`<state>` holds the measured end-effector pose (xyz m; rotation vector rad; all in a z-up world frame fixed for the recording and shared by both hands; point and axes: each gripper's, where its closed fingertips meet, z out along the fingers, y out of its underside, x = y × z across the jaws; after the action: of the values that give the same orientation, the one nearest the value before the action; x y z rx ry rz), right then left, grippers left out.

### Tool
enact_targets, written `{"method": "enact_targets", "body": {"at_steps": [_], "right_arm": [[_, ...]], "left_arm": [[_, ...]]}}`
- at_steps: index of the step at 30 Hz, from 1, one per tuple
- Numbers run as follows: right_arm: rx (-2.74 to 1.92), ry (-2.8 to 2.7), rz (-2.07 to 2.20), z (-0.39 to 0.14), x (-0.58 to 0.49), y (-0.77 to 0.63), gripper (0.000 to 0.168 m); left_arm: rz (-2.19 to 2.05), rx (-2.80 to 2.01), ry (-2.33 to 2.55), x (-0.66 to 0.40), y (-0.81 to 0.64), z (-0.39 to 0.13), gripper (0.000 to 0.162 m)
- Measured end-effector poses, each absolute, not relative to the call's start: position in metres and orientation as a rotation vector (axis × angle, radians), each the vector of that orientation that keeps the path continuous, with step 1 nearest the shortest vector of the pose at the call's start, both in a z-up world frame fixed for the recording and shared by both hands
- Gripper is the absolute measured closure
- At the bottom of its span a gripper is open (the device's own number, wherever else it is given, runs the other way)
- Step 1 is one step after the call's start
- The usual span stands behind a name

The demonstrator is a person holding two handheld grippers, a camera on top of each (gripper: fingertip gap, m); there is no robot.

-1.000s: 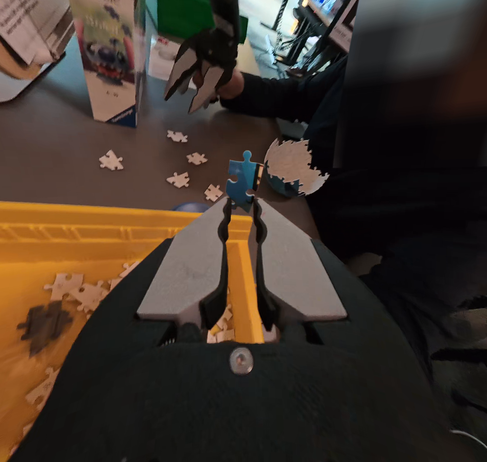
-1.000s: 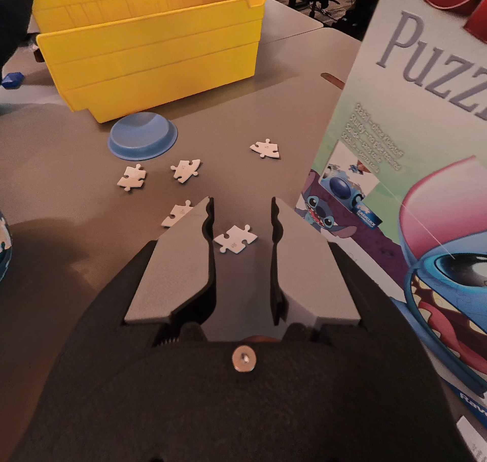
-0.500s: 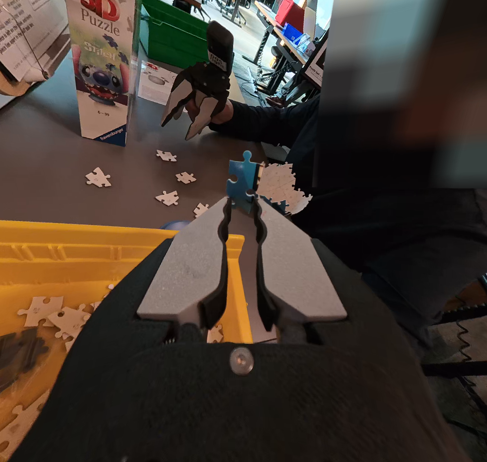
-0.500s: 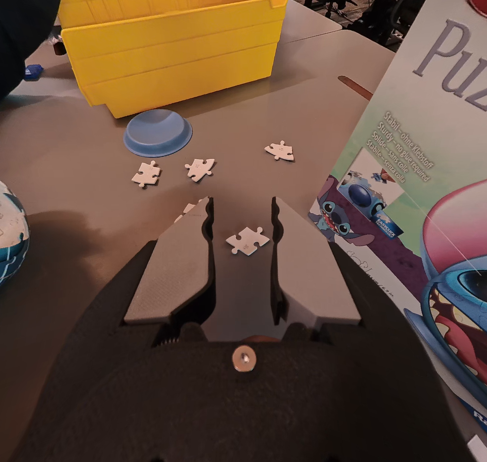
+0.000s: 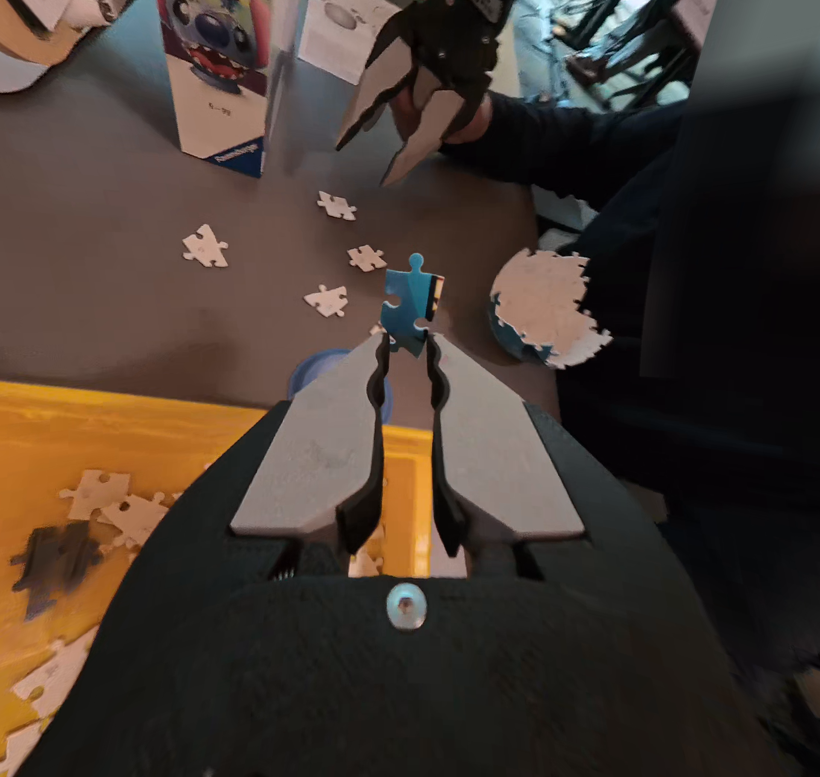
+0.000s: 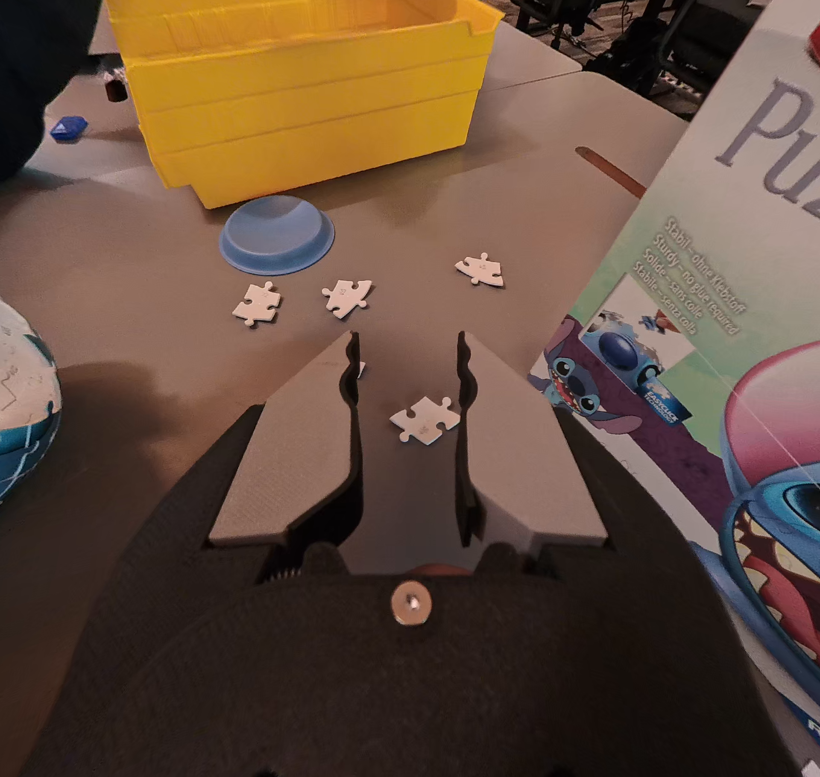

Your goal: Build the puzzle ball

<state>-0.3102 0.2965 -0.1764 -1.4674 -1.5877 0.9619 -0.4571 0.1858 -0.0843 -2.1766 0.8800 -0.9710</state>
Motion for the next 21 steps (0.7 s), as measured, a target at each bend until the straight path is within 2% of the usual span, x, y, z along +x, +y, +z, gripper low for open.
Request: {"method": "enact_targets", "body": {"at_steps": [4, 10, 15, 21], "right_arm": [[-1.465, -1.560, 0.959, -0.171, -0.306, 0.301, 0.127], [-1.460, -1.545, 0.942, -0.168, -0.301, 0.306, 0.127], [-1.470, -1.547, 0.938, -0.169, -0.300, 0.309, 0.127], [-1.469, -1.583, 0.972, -0.173, -0.302, 0.301, 0.127]], "left_arm": [[-0.794, -2.296, 0.806, -0.417, 0.223, -0.108, 0.147], [-0.373, -2.498, 0.822, -0.403, 0.259, -0.173, 0.148], [-0.209, -2.461, 0.975, -0.390, 0.257, -0.184, 0.143], [-0.306, -2.413, 0.852, -0.399, 0.259, -0.159, 0.131]]}}
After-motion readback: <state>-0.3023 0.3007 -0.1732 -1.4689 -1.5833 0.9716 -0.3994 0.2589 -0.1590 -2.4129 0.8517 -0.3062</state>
